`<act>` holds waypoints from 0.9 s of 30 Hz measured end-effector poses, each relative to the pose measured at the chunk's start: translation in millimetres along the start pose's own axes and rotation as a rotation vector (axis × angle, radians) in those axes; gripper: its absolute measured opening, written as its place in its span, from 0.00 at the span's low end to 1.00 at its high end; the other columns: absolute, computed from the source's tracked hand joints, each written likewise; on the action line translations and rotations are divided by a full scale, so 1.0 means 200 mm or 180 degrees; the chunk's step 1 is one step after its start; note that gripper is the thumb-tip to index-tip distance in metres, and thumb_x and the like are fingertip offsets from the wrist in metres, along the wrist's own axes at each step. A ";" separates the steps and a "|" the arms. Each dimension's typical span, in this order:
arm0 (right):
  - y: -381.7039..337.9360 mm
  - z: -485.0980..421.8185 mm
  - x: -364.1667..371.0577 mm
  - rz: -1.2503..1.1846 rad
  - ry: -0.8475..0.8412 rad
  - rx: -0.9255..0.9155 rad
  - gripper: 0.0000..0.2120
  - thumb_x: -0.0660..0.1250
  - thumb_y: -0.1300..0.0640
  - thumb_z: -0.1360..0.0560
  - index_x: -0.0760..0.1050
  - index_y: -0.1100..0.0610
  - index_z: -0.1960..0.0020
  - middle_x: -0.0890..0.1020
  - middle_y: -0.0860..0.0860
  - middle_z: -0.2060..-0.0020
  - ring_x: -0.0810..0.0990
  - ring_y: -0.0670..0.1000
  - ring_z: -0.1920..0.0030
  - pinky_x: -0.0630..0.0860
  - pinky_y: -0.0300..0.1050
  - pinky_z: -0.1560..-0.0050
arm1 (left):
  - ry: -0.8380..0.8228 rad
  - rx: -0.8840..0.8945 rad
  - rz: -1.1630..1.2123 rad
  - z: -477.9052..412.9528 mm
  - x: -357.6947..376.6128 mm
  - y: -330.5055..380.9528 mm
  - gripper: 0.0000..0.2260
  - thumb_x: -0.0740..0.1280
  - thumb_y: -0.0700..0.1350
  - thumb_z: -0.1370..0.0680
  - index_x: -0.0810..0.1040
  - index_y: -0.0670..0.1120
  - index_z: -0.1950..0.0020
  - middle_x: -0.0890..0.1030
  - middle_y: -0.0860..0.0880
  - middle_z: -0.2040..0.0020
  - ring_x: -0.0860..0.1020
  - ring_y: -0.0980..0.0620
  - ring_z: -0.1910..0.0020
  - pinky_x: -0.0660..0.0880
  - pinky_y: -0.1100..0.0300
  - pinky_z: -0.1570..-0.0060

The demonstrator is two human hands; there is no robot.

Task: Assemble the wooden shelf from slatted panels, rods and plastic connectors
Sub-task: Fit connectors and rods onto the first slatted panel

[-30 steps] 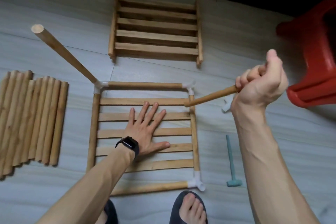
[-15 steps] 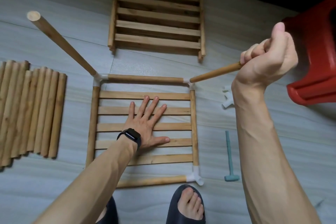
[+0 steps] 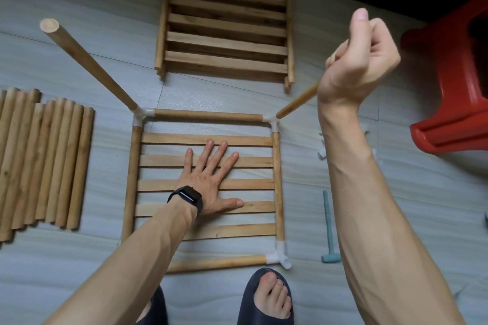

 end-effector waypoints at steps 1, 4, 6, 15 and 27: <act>0.00 -0.03 0.02 -0.0035 0.0090 -0.0054 0.23 0.64 0.59 0.23 0.60 0.49 0.74 0.63 0.60 0.78 0.62 0.63 0.76 0.61 0.55 0.74 | -0.0004 -0.0002 -0.0007 0.00 0.00 0.00 0.48 0.45 0.82 0.33 0.20 0.60 0.28 0.20 0.52 0.26 0.23 0.44 0.26 0.29 0.34 0.29; -0.02 -0.07 0.08 0.0137 -0.0109 0.0013 0.24 0.64 0.62 0.24 0.55 0.54 0.73 0.61 0.63 0.79 0.61 0.61 0.76 0.59 0.50 0.73 | -0.0020 -0.0005 -0.0017 0.00 0.00 0.00 0.48 0.45 0.82 0.33 0.21 0.60 0.28 0.20 0.52 0.26 0.22 0.44 0.27 0.28 0.34 0.29; -0.01 -0.08 0.10 0.0010 -0.0250 -0.0142 0.24 0.64 0.61 0.24 0.56 0.54 0.73 0.61 0.63 0.79 0.61 0.60 0.76 0.59 0.49 0.72 | -0.0031 -0.0007 -0.0015 0.00 0.00 0.00 0.49 0.45 0.82 0.33 0.21 0.60 0.27 0.20 0.52 0.27 0.22 0.44 0.27 0.28 0.35 0.30; 0.06 -0.15 0.07 0.0061 -0.0103 -0.0054 0.24 0.64 0.61 0.24 0.56 0.52 0.74 0.59 0.64 0.78 0.60 0.67 0.76 0.58 0.56 0.75 | -0.0073 -0.0011 -0.0056 0.00 0.00 0.00 0.49 0.45 0.82 0.33 0.22 0.59 0.26 0.20 0.52 0.27 0.22 0.44 0.27 0.27 0.35 0.31; 0.10 -0.08 0.09 0.0195 -0.0506 -0.0026 0.23 0.64 0.57 0.24 0.61 0.55 0.75 0.62 0.59 0.79 0.63 0.63 0.77 0.60 0.57 0.76 | -0.0190 0.0005 -0.0047 0.00 0.00 0.01 0.49 0.45 0.82 0.33 0.21 0.59 0.27 0.18 0.52 0.28 0.20 0.45 0.29 0.27 0.34 0.30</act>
Point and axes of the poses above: each hand's wrist, its own z-axis away from the middle knuckle, its own x-axis out of the palm, y = z × x, the point moved 7 cm from there along -z, towards the middle knuckle
